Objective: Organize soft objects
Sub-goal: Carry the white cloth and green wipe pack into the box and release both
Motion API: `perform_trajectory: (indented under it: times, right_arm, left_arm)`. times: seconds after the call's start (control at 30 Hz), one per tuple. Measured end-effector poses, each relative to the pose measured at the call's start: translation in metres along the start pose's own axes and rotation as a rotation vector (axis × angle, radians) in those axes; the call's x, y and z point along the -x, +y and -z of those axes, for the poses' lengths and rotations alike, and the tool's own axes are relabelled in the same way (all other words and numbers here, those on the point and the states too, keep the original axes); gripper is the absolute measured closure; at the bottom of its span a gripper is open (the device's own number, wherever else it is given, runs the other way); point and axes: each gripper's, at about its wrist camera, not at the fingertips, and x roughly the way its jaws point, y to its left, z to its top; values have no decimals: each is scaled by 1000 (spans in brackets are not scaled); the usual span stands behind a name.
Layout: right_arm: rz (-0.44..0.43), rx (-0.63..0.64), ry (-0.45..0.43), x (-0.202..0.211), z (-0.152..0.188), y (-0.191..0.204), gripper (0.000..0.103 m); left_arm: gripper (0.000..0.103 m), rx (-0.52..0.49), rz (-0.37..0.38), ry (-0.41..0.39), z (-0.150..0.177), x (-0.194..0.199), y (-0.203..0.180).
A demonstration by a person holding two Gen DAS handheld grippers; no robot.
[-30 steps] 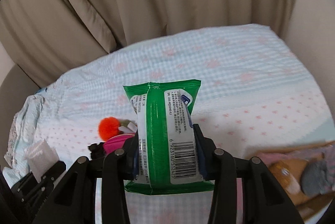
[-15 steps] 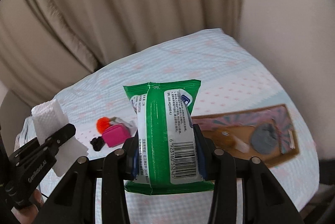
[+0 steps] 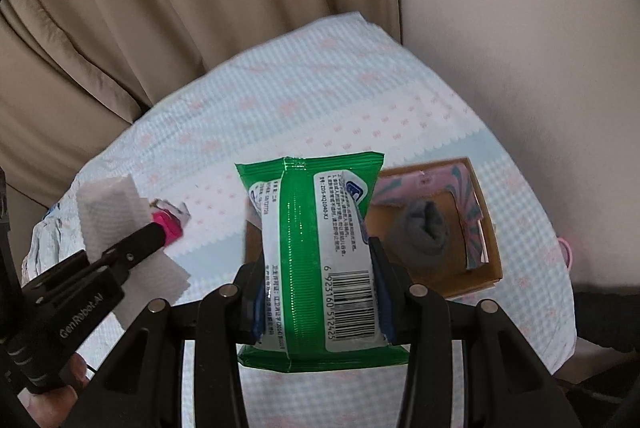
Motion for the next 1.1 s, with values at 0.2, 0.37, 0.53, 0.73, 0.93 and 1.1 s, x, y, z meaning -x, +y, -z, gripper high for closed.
perform_trajectory:
  times: [0.2,0.37,0.53,0.73,0.93,1.1]
  right_arm:
    - [-42,-27,91,-48,-8,-43,64]
    - [-99,-46,182,-98,-17,-65,64]
    - [-136,-58,268,-136,-21,-74,64]
    - [-150,-90,319,-156,-21,-81,63]
    - [-162,-77,258,-153,-32,-84,0]
    - [-164,-81,266,-153,-32,-90,0]
  left_arm:
    - [93,6,-33,81,5,-61,-23]
    - [93,10,-71,177,12,-117,-30]
    - [93,12,-87,303,25,-160,-28]
    - [86,-16,-82,345,28,-175,-35]
    - [1,-54,-111,328,26,-166,-34]
    - [1,-29,-113,323,25,-158,-28]
